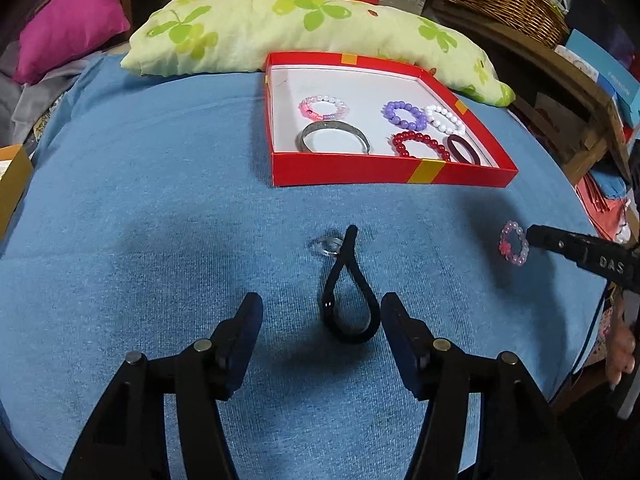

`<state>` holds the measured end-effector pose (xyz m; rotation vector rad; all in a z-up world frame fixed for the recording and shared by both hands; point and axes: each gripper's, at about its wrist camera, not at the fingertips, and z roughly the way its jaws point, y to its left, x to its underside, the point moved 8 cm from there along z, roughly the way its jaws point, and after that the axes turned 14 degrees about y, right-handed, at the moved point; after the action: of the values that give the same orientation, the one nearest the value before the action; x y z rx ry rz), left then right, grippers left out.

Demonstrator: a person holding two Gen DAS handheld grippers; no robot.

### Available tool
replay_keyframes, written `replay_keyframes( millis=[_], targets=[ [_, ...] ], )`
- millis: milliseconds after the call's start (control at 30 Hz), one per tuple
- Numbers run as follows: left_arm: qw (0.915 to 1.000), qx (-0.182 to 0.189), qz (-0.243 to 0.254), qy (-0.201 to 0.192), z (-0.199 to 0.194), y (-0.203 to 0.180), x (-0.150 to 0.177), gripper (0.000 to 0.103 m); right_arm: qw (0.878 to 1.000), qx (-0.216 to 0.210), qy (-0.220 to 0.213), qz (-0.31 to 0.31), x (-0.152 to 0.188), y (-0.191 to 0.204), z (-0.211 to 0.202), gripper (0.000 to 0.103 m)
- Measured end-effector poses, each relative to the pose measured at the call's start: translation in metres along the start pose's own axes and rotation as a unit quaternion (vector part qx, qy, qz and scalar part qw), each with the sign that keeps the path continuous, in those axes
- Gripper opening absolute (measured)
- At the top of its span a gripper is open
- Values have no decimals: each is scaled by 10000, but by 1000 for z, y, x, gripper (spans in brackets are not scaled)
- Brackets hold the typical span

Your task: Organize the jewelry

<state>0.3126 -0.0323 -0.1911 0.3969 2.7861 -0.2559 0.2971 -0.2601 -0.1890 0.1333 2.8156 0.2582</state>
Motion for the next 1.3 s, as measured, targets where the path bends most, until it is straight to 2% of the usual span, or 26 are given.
replay_keyframes(
  millis=[33,67,133,300,333,367,400,433,467,567,733,1000,1167,1200,1300],
  targets=[
    [10000,-26,-19,5,1,0,-1,62,10000,-26,-12,-12,0,2,0,38],
    [10000,-74,-32,16,2,-1,-2,62,10000,0,-36,-41,1,6,0,52],
    [9998,-202,-59,43,6,-1,-3,62,9997,185,-88,-111,1,11,0,67],
    [9992,-381,-7,75,12,-4,-2,67,9971,642,-44,-409,4,23,13,67],
    [9991,-410,12,80,13,-5,-2,68,9966,717,42,-408,5,23,20,63],
    [9990,-443,35,80,14,-6,-2,68,9963,753,72,-409,6,23,23,54],
    [9988,-477,55,74,14,-7,-2,69,9955,864,-31,-397,5,21,23,49],
    [9987,-491,65,74,15,-7,-3,69,9949,911,-128,-406,4,20,21,35],
    [9988,-489,58,71,14,-7,-3,69,9950,896,-160,-419,3,19,19,26],
    [9994,-334,-66,56,12,-5,-4,69,9965,764,-181,-299,2,13,18,19],
    [9997,-52,-232,26,12,0,-4,69,9968,730,-217,-262,3,3,13,18],
    [9999,-40,-97,68,14,-4,-3,72,9974,661,-151,-239,4,-5,12,18],
    [9986,194,-484,109,8,5,-4,72,9977,635,-93,-230,5,-8,13,18],
    [9986,89,-516,72,7,7,-5,69,9979,608,-82,-200,5,-8,13,18],
    [9991,-91,-416,18,7,5,-7,52,9979,612,-76,-174,5,-8,13,18]
  ],
)
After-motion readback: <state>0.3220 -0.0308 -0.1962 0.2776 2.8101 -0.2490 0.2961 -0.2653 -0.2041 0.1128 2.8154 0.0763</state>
